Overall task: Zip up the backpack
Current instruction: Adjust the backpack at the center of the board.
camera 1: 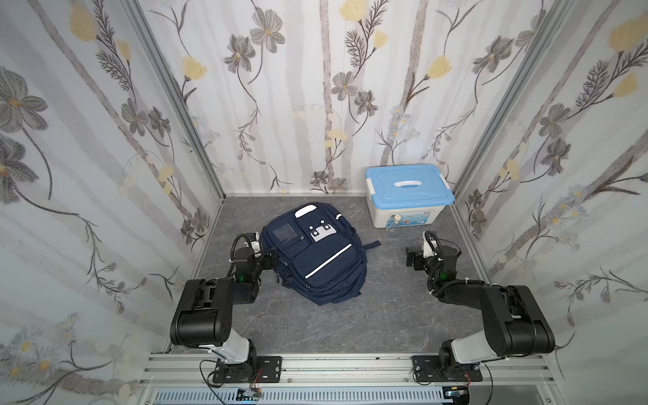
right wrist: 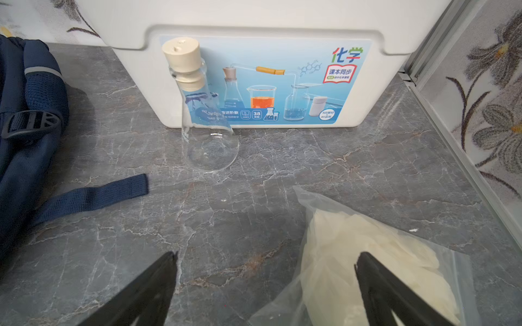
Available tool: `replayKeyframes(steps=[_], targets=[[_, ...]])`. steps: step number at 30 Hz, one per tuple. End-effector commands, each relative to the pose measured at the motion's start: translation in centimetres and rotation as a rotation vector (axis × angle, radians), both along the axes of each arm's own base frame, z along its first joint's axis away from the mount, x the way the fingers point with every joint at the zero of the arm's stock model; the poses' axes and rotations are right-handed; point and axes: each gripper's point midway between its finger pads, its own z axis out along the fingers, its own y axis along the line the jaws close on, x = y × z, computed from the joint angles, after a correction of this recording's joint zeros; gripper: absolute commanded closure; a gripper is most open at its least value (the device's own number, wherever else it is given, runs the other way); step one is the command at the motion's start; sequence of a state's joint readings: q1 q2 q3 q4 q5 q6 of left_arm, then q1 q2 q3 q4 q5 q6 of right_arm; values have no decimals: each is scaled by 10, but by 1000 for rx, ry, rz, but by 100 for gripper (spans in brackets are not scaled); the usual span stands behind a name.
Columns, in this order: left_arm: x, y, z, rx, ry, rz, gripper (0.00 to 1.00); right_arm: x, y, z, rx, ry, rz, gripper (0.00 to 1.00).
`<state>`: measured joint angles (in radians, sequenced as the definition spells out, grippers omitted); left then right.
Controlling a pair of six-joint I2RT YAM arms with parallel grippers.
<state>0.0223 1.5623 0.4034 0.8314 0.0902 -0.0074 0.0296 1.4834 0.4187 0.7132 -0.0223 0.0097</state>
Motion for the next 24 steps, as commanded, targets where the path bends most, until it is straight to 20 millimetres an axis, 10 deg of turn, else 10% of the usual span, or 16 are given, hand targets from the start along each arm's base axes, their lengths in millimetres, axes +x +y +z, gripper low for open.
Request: replayKeyframes(steps=[1, 18, 24], targets=[[3, 0, 9, 6, -38, -5, 0, 2, -2, 6, -8, -27, -11, 0], [3, 0, 8, 6, -36, -3, 0, 5, -1, 10, 2, -21, 2, 1], [5, 0, 12, 4, -21, -9, 0, 8, 17, 69, 94, 137, 26, 19]])
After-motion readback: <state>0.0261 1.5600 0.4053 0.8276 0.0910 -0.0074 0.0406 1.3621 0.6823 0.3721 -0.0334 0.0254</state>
